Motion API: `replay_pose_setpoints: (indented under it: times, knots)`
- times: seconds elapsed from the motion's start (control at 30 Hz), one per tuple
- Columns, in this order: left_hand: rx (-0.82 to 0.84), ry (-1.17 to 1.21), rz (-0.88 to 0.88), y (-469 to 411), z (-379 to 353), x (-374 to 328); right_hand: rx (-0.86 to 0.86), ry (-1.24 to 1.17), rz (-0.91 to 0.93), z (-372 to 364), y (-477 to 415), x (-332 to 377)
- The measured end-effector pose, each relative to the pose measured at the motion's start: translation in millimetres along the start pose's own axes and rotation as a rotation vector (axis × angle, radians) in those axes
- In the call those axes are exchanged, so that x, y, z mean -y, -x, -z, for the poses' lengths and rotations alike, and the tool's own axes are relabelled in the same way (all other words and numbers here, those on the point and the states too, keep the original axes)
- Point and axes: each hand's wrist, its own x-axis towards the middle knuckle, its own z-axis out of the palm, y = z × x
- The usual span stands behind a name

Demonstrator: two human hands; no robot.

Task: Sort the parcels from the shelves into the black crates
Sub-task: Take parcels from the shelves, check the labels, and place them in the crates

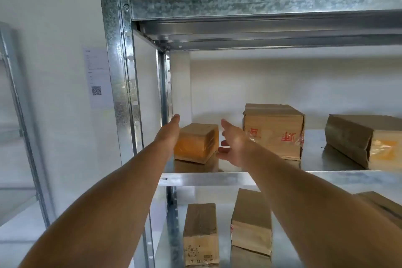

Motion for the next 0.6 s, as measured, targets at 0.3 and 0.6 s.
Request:
replay_pose_setpoints:
  times: [0.3,0.6]
  knots:
    - [0.142,0.132,0.072,-30,-1,12,0.002,-0.148,-0.106,-10,-30,-5]
    - [0.222,0.253,0.113,-31,-2,1,0.021,0.059,-0.012,-5,-35,12]
